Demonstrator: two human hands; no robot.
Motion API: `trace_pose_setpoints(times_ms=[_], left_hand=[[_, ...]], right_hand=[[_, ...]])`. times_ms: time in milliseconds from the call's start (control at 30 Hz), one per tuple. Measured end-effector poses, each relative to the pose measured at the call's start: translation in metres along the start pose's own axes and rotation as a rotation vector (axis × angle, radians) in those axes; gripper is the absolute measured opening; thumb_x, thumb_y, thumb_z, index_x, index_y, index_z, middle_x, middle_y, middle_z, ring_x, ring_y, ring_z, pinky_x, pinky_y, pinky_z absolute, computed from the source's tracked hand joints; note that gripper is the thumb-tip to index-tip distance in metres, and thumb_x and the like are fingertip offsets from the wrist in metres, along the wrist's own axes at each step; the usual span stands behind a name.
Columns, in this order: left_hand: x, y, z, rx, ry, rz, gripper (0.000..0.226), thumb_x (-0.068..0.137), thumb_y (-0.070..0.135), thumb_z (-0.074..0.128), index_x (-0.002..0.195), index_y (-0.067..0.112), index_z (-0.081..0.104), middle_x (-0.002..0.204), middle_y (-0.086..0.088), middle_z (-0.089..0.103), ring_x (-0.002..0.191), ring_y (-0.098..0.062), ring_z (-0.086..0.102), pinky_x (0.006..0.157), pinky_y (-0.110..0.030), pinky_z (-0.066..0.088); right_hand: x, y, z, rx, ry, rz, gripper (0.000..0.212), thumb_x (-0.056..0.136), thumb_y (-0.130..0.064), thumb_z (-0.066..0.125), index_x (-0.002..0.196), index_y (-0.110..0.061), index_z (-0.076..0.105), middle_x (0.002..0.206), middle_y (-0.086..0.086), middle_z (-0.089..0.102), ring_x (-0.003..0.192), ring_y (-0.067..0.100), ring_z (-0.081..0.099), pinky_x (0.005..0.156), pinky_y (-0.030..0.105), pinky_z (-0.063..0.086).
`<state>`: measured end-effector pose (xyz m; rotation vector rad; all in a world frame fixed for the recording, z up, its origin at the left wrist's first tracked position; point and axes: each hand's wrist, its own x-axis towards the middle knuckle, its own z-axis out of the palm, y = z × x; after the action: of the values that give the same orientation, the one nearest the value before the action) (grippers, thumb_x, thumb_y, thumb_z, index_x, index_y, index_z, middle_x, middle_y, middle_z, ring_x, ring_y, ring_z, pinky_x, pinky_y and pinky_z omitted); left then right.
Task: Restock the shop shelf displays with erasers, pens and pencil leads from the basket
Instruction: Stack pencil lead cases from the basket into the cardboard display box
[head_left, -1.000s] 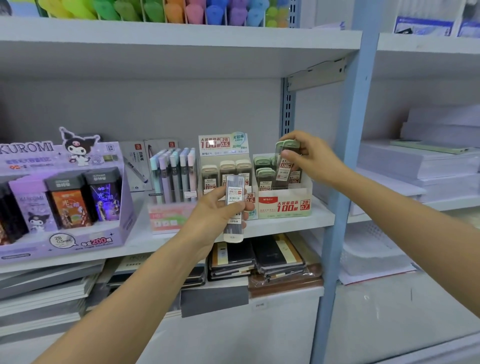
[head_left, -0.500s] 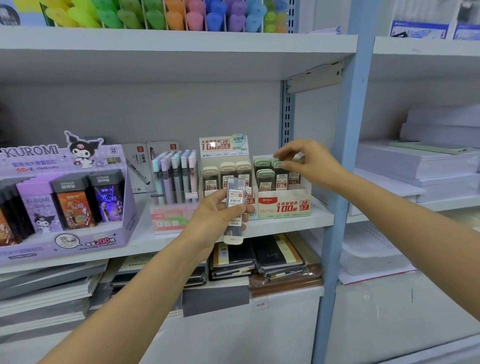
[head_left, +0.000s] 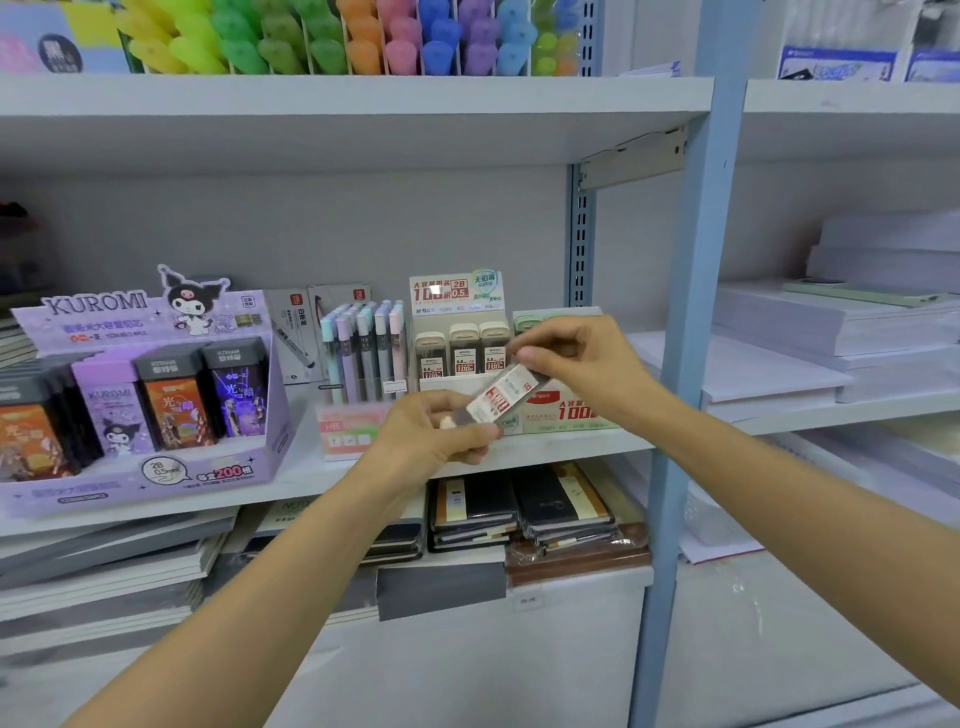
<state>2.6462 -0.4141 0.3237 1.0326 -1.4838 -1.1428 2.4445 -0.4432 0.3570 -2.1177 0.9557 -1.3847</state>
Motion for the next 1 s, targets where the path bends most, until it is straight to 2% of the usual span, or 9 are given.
trace_pose_setpoints(times_ms=[100, 200, 267, 500, 600, 733, 867, 933, 1000], left_hand=[[-0.004, -0.003, -0.009, -0.206, 0.094, -0.027, 0.033, 0.072, 0.01, 0.077, 0.103, 0.003, 0.07, 0.084, -0.011, 0.076, 0.063, -0.011, 0.066, 0.06, -0.017, 0.054], [-0.005, -0.006, -0.009, -0.218, 0.223, 0.019, 0.01, 0.078, 0.014, 0.075, 0.086, 0.009, 0.074, 0.073, -0.005, 0.073, 0.063, -0.011, 0.058, 0.06, -0.019, 0.05], [-0.007, -0.006, -0.008, -0.137, 0.249, 0.073, 0.008, 0.086, 0.015, 0.071, 0.079, 0.012, 0.075, 0.072, -0.003, 0.072, 0.063, -0.009, 0.055, 0.061, -0.02, 0.048], [-0.014, -0.001, -0.001, 0.255, 0.129, 0.32, 0.01, 0.09, 0.017, 0.067, 0.083, 0.02, 0.074, 0.072, 0.005, 0.071, 0.064, -0.003, 0.059, 0.061, -0.018, 0.048], [-0.015, -0.003, -0.001, 0.462, 0.202, 0.423, 0.01, 0.091, 0.023, 0.066, 0.098, 0.024, 0.073, 0.086, 0.01, 0.072, 0.082, -0.006, 0.063, 0.074, -0.021, 0.049], [-0.02, -0.012, -0.013, 0.974, 0.447, 0.66, 0.03, 0.091, 0.024, 0.063, 0.12, 0.017, 0.062, 0.119, 0.002, 0.061, 0.117, -0.016, 0.049, 0.098, -0.029, 0.031], [-0.014, -0.025, -0.025, 1.481, 0.317, 0.612, 0.062, 0.095, 0.039, 0.052, 0.151, 0.02, 0.032, 0.16, -0.003, 0.027, 0.151, -0.027, 0.008, 0.119, -0.047, 0.001], [-0.009, -0.034, -0.031, 1.598, 0.257, 0.552, 0.071, 0.098, 0.046, 0.041, 0.156, 0.022, 0.007, 0.165, 0.0, 0.003, 0.149, -0.024, -0.016, 0.118, -0.048, -0.014], [-0.006, -0.038, -0.034, 1.617, 0.247, 0.554, 0.074, 0.098, 0.046, 0.042, 0.156, 0.021, 0.003, 0.165, -0.001, 0.0, 0.149, -0.024, -0.018, 0.117, -0.049, -0.015]], right_hand=[[-0.008, 0.007, -0.004, 0.084, 0.026, 0.065, 0.01, 0.085, -0.01, 0.07, 0.095, -0.011, 0.072, 0.092, 0.003, 0.074, 0.085, 0.015, 0.072, 0.07, 0.023, 0.059], [-0.018, 0.011, 0.003, 0.089, -0.184, 0.184, 0.014, 0.083, -0.009, 0.072, 0.096, -0.004, 0.07, 0.087, 0.002, 0.075, 0.075, 0.015, 0.071, 0.064, 0.022, 0.058], [-0.022, 0.01, 0.01, 0.054, -0.273, 0.187, 0.015, 0.085, -0.013, 0.071, 0.097, -0.005, 0.07, 0.087, 0.004, 0.075, 0.075, 0.017, 0.071, 0.066, 0.024, 0.058], [-0.006, -0.016, 0.025, -0.059, -0.174, -0.01, 0.033, 0.089, -0.026, 0.067, 0.121, -0.021, 0.065, 0.105, -0.004, 0.069, 0.086, 0.012, 0.07, 0.069, 0.027, 0.059], [-0.002, -0.019, 0.03, -0.187, -0.183, -0.068, 0.019, 0.088, -0.024, 0.07, 0.106, -0.019, 0.072, 0.095, -0.008, 0.071, 0.083, 0.006, 0.067, 0.07, 0.023, 0.056], [0.009, -0.021, 0.019, -0.164, 0.024, -0.049, 0.006, 0.09, -0.024, 0.065, 0.096, -0.023, 0.066, 0.091, -0.006, 0.069, 0.083, 0.008, 0.067, 0.075, 0.029, 0.058], [0.026, -0.019, 0.003, -0.188, 0.249, -0.06, 0.009, 0.094, -0.022, 0.061, 0.1, -0.016, 0.063, 0.096, 0.001, 0.069, 0.09, 0.013, 0.067, 0.078, 0.033, 0.059], [0.033, -0.02, 0.004, -0.161, 0.269, -0.074, 0.009, 0.094, -0.021, 0.061, 0.1, -0.015, 0.062, 0.097, 0.004, 0.07, 0.087, 0.011, 0.069, 0.073, 0.029, 0.059], [0.039, -0.02, 0.011, -0.152, 0.255, -0.103, 0.006, 0.094, -0.02, 0.06, 0.099, -0.017, 0.06, 0.097, 0.004, 0.07, 0.085, 0.009, 0.07, 0.07, 0.025, 0.059]])
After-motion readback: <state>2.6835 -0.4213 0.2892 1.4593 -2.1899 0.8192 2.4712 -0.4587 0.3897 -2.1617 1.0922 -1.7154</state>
